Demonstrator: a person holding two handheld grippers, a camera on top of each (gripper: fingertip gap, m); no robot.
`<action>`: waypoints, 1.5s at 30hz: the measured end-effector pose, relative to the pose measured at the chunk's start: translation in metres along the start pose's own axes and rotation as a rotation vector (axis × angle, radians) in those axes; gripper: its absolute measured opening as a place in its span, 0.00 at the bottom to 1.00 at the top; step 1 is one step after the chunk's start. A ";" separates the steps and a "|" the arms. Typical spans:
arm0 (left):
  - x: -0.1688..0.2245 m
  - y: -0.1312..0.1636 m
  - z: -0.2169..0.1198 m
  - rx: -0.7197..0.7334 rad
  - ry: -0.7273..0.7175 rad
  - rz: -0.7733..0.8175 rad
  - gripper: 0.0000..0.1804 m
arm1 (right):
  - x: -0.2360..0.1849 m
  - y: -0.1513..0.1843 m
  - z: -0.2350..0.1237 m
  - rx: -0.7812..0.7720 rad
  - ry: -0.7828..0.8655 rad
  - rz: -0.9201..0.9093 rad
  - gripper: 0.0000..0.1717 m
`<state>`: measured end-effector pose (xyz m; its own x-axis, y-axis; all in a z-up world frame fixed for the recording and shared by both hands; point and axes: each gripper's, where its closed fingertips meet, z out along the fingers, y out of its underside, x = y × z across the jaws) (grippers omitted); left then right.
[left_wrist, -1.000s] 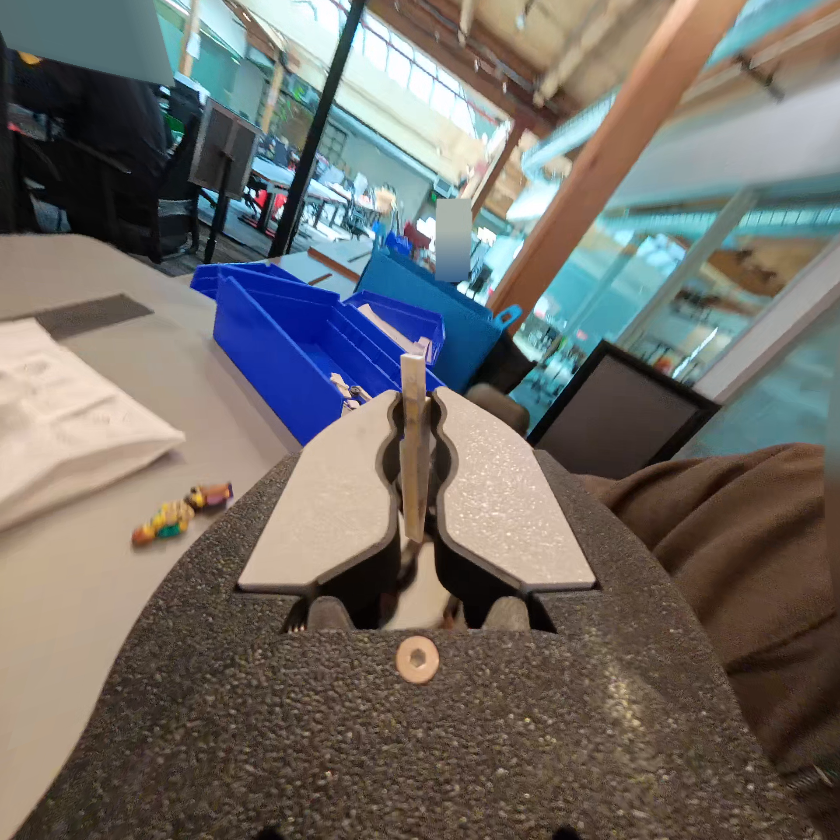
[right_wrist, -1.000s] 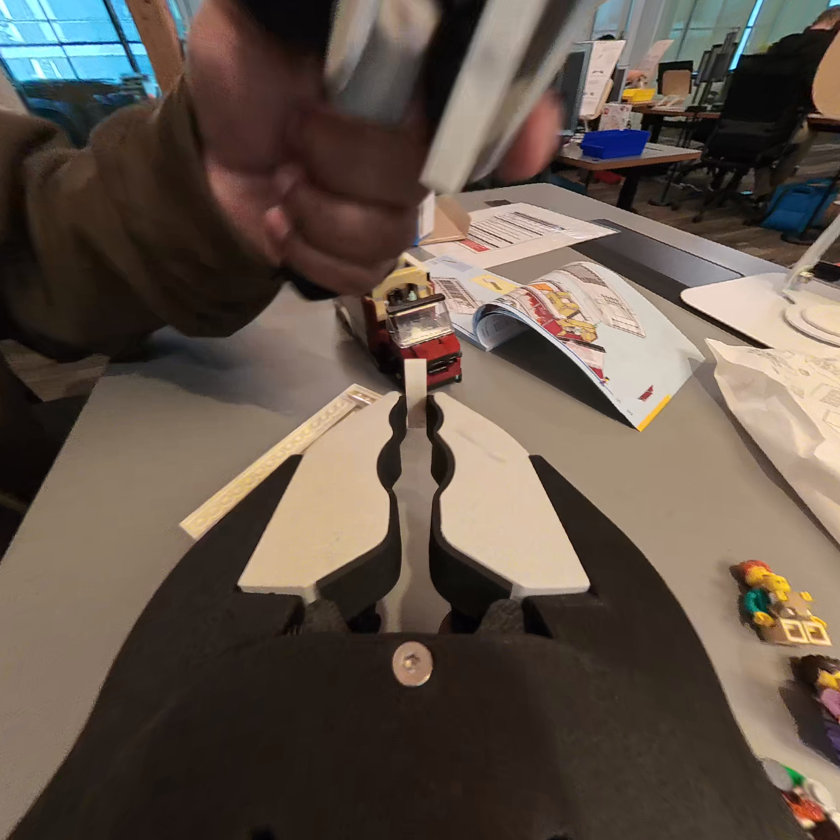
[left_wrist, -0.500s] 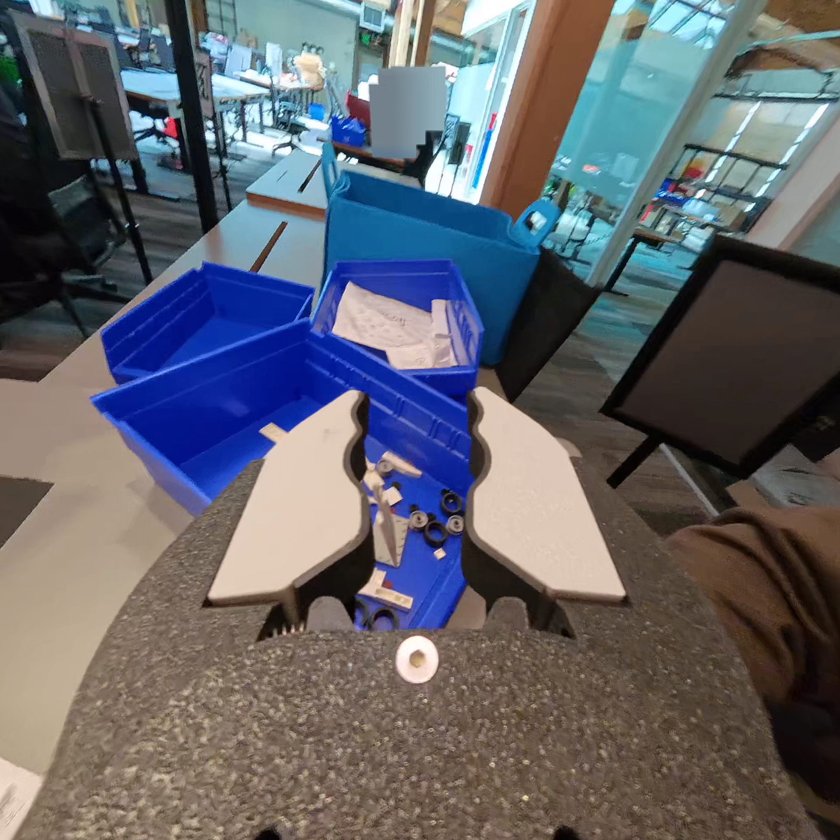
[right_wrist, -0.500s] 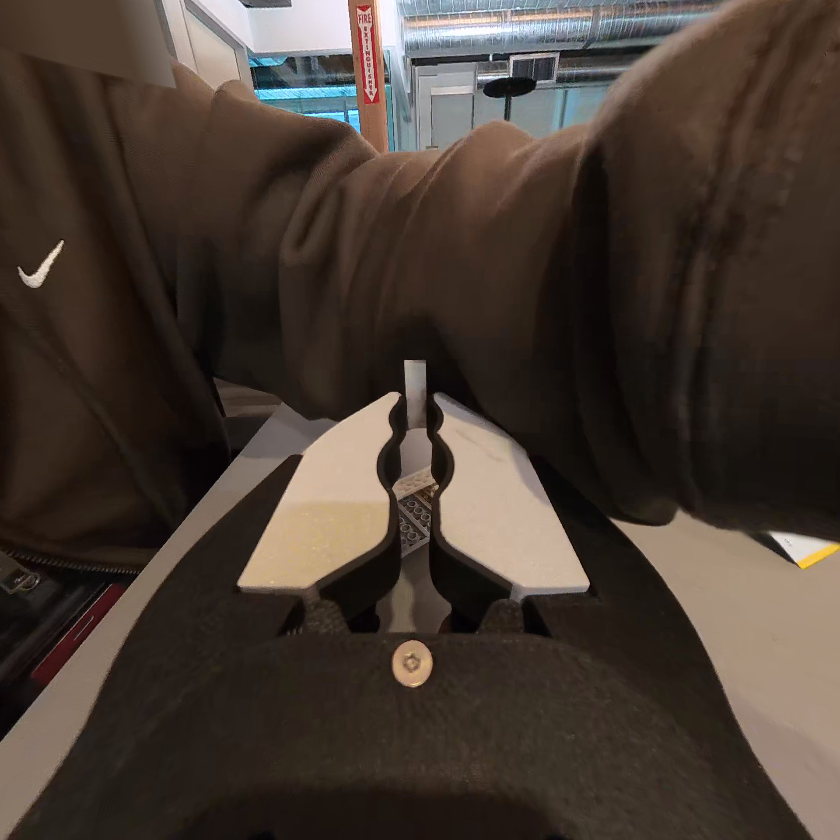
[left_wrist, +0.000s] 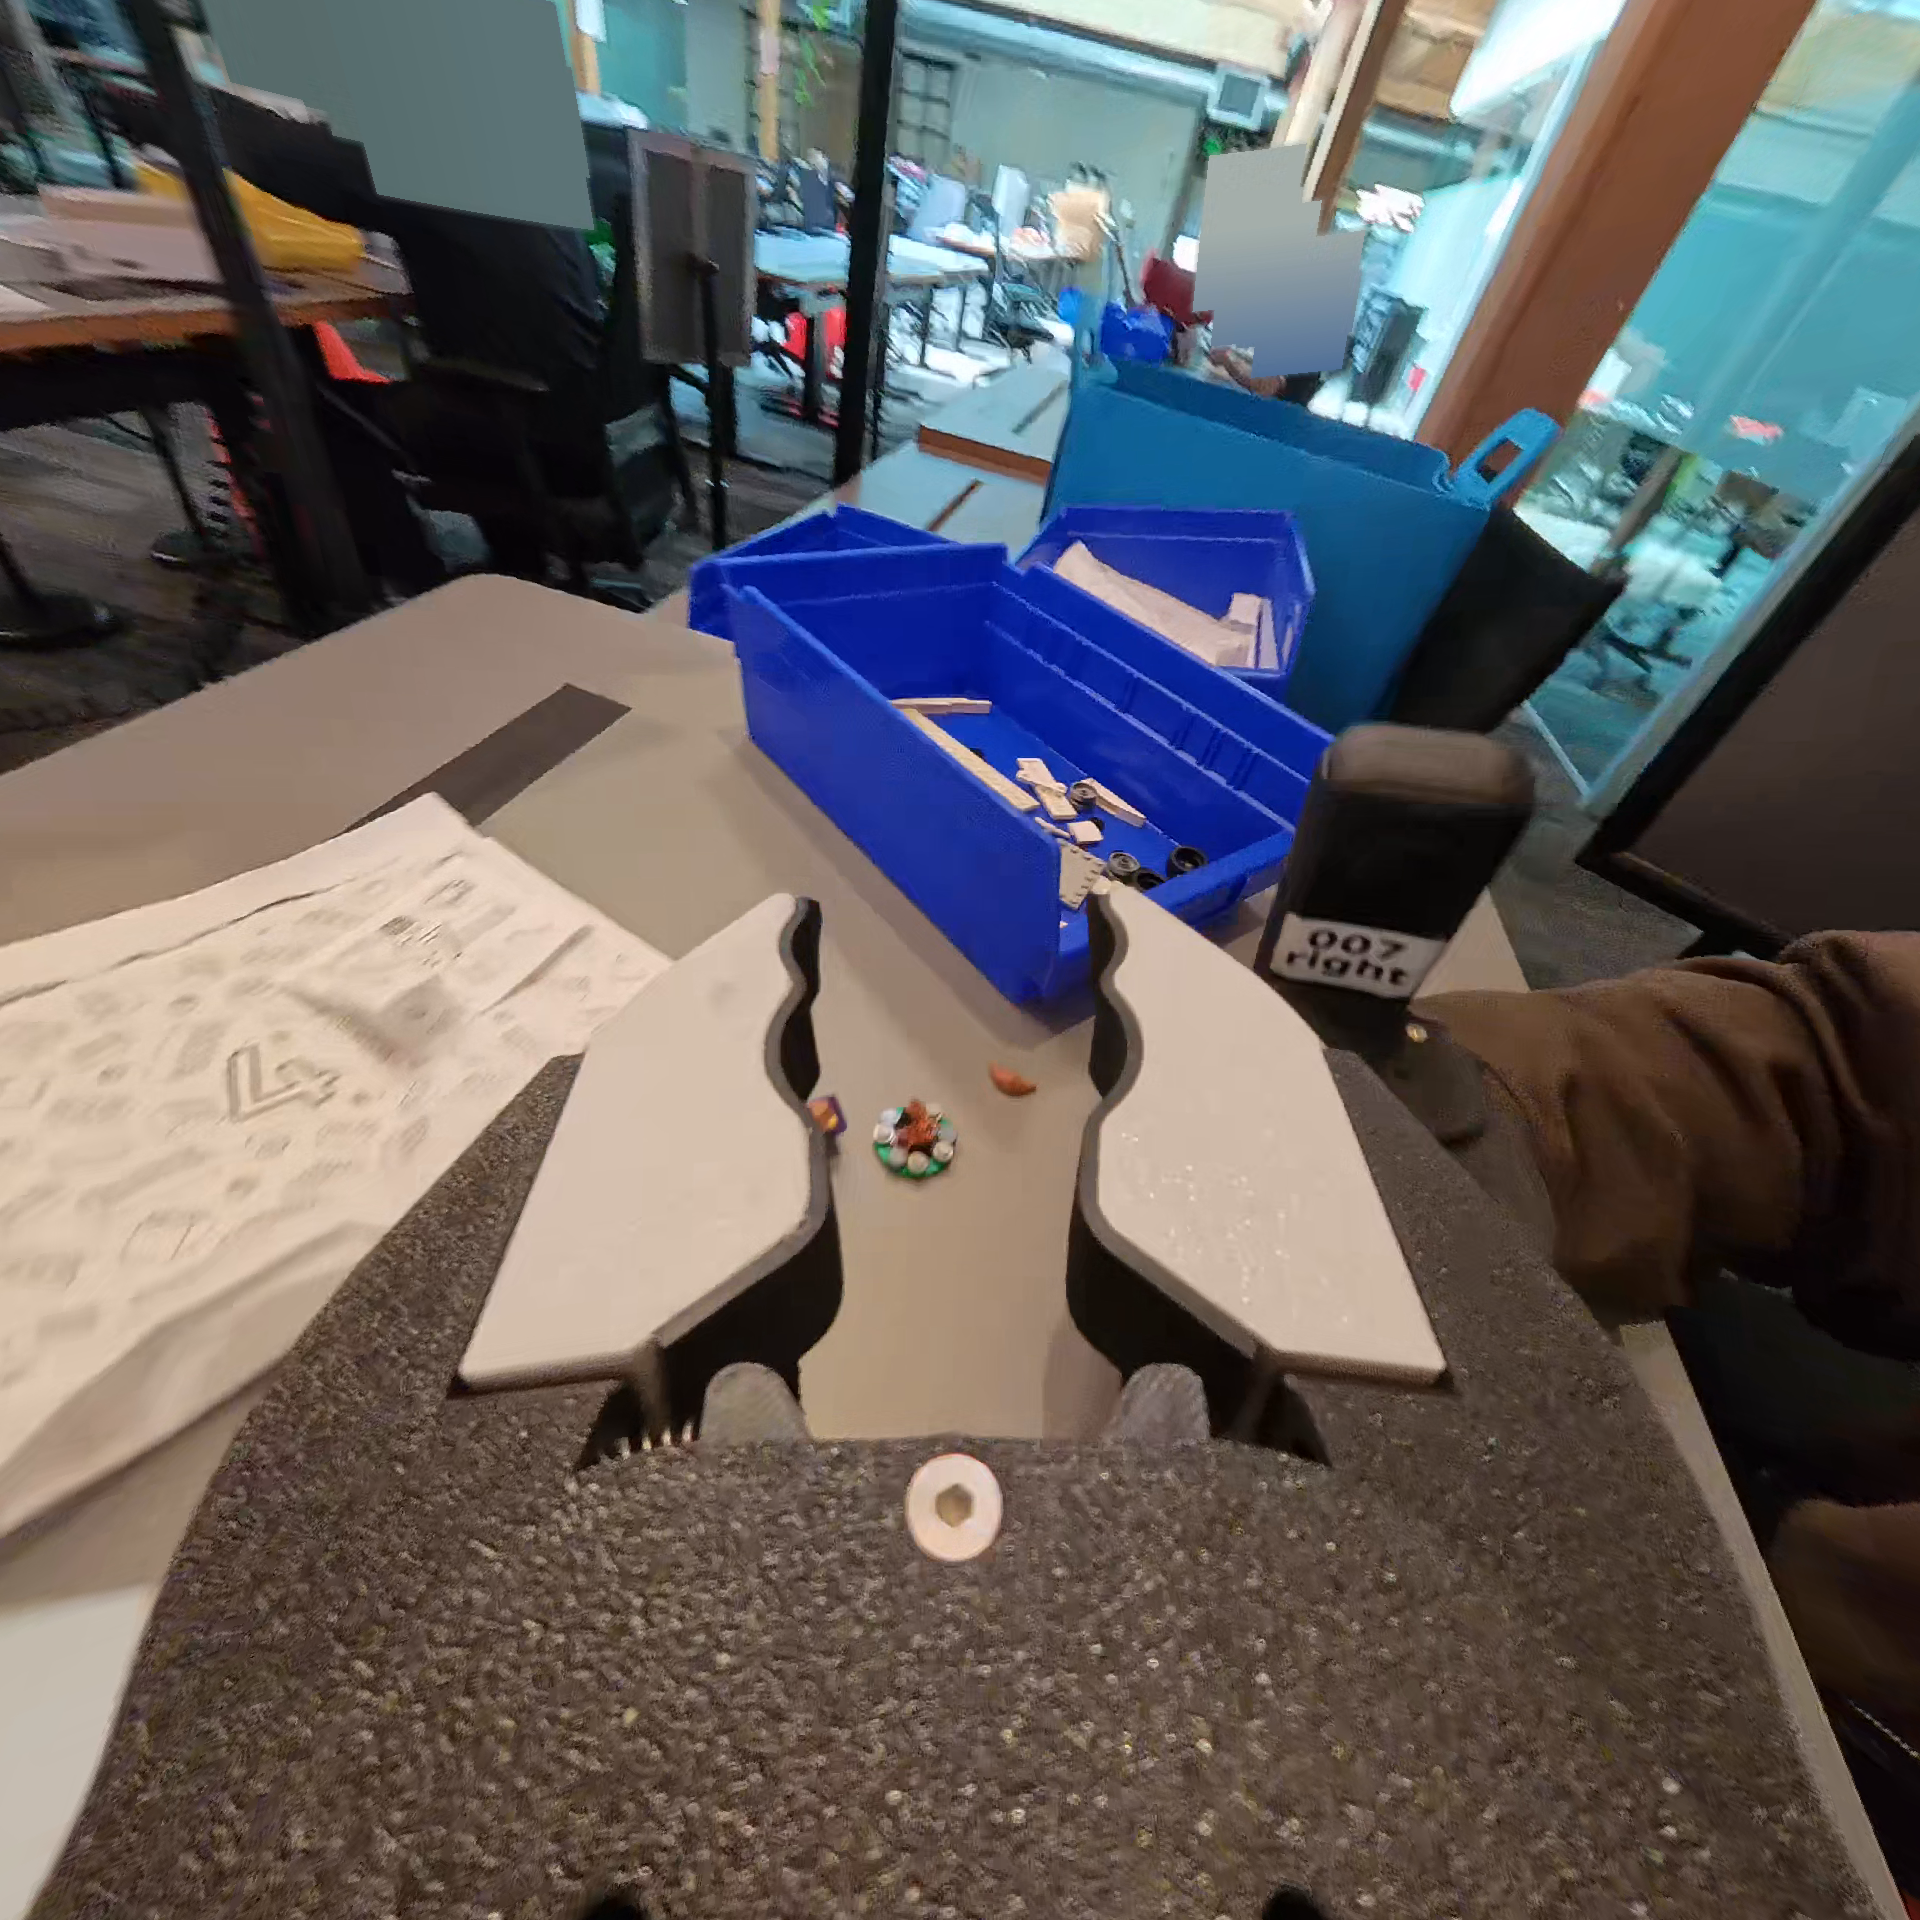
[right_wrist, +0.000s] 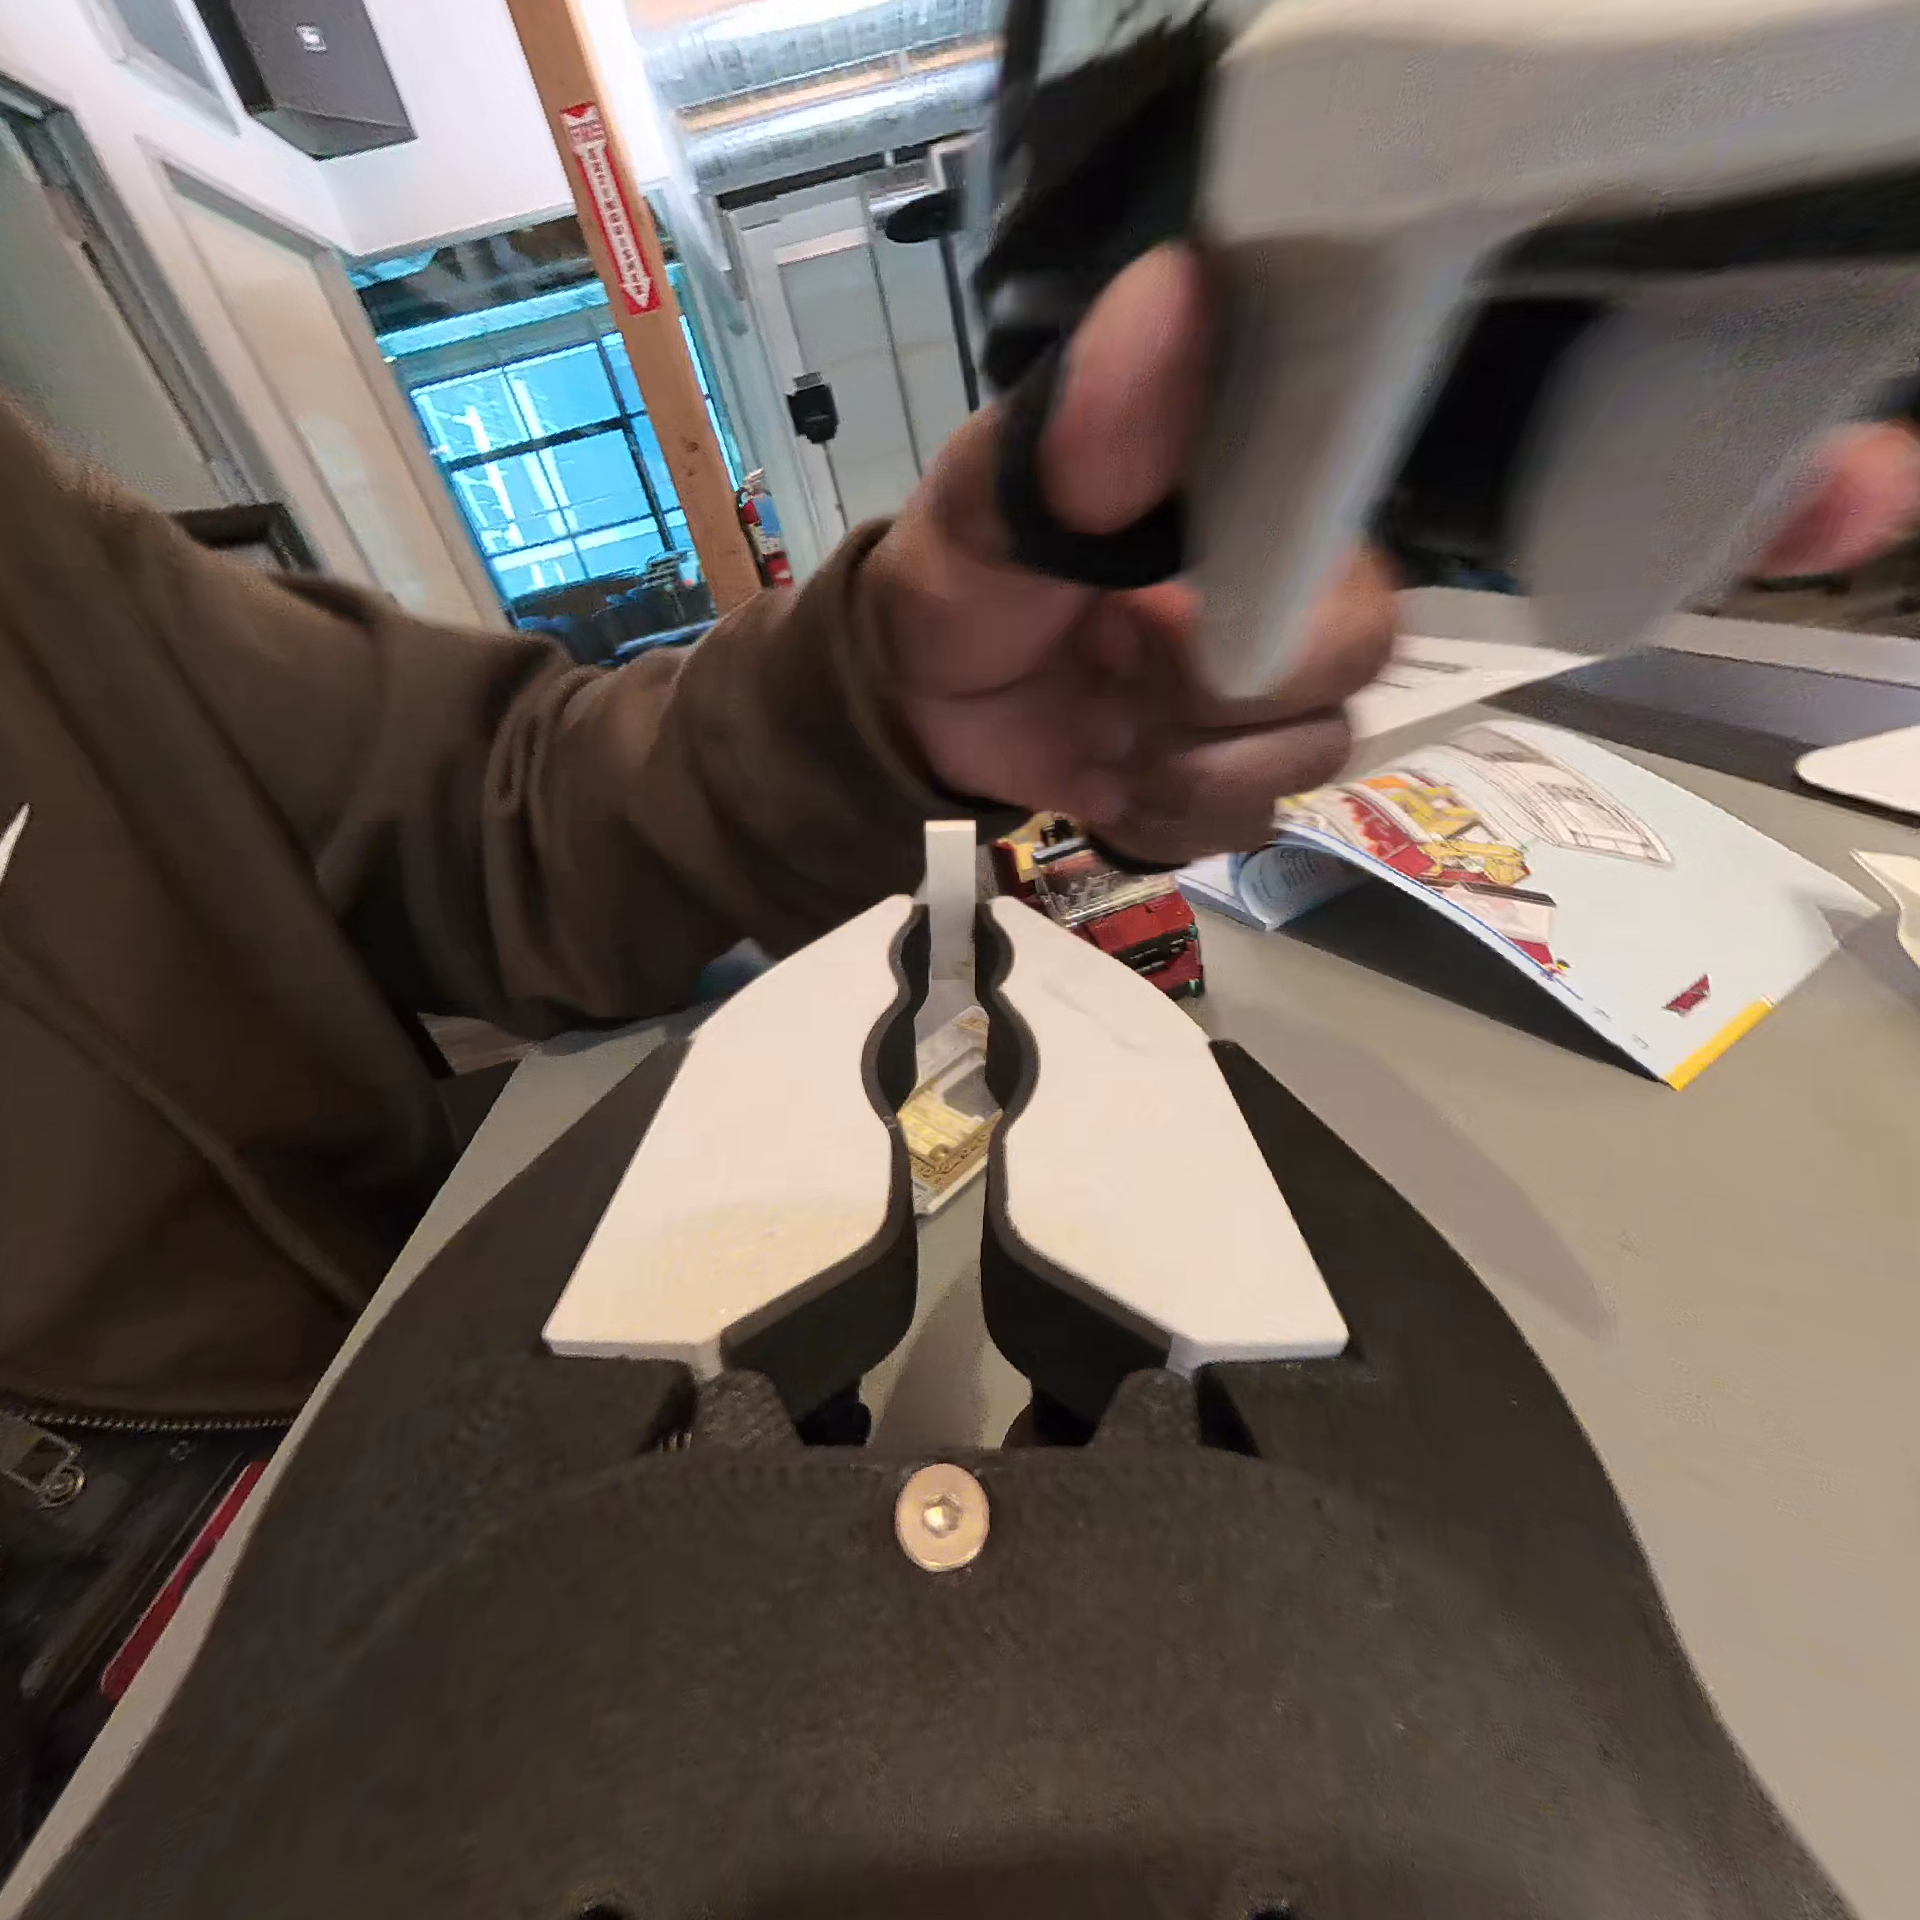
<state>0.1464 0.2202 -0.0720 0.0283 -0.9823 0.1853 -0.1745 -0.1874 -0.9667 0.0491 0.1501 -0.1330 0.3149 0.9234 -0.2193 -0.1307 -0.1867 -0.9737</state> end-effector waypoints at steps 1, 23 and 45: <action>-0.002 0.004 -0.017 0.037 -0.033 -0.009 0.27 | 0.003 0.000 0.000 0.001 0.012 0.016 0.04; 0.029 0.110 -0.091 -0.163 -0.098 0.117 0.10 | 0.016 0.039 0.037 -0.327 0.085 -0.208 0.04; 0.045 0.111 -0.090 -0.149 0.009 0.082 0.04 | 0.007 0.036 0.024 -0.302 0.070 -0.289 0.05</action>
<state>0.0400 0.1553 -0.1553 -0.0009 -0.9940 0.1095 -0.3201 -0.1035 -0.9417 0.0239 0.1576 -0.1684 0.3628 0.9290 0.0723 0.2506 -0.0226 -0.9678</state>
